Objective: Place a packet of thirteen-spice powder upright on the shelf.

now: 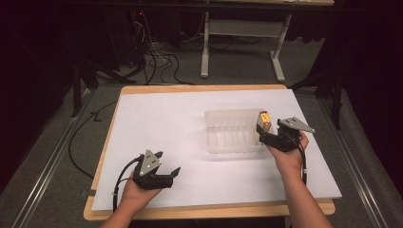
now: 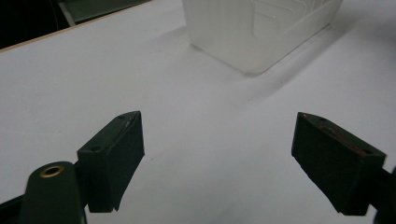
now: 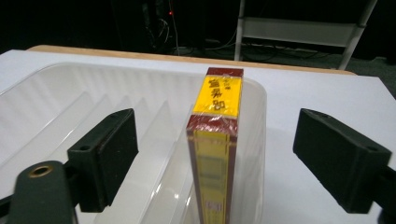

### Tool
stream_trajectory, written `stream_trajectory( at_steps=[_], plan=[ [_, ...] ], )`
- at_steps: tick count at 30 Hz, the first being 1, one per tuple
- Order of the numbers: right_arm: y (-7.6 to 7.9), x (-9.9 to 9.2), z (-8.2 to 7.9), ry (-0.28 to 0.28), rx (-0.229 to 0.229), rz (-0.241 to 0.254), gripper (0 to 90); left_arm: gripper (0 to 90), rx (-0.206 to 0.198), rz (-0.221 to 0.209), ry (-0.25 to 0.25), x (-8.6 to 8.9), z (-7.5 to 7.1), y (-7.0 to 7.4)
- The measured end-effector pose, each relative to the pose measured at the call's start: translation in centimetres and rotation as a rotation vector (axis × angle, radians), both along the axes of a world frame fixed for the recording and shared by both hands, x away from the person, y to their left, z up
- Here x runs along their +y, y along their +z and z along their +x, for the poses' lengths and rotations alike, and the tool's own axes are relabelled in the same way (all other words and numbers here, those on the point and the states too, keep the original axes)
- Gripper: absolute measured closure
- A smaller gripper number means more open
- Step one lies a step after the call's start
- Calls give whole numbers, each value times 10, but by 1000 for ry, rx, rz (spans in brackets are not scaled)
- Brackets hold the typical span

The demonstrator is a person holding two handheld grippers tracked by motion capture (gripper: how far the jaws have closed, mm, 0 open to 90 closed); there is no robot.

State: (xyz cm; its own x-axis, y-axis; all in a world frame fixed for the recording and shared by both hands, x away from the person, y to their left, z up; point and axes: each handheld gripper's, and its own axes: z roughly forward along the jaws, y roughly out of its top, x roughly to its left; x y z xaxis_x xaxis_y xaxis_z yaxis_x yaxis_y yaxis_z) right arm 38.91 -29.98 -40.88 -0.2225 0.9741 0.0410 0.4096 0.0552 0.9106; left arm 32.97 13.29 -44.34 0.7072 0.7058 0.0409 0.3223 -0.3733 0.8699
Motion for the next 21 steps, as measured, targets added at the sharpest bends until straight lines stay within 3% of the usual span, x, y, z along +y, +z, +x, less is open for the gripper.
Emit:
stream_trajectory(
  at_steps=[8,9,11,16,19,21],
  plan=[
    [5,0,-29,62,6,-5,73,175,5,-13,2,-1,0,1],
    [5,0,-40,87,-1,-7,71,175,9,-17,2,-1,0,1],
    [5,0,-45,93,1,-3,71,175,11,-22,2,-1,-1,1],
    [0,5,-82,146,12,7,71,175,21,-41,-4,-3,-3,1],
    [-11,2,-103,144,-24,26,92,175,23,-39,-10,-5,-4,1],
    [-23,-2,-109,139,7,38,103,175,24,-39,-17,-8,-4,1]
  ],
)
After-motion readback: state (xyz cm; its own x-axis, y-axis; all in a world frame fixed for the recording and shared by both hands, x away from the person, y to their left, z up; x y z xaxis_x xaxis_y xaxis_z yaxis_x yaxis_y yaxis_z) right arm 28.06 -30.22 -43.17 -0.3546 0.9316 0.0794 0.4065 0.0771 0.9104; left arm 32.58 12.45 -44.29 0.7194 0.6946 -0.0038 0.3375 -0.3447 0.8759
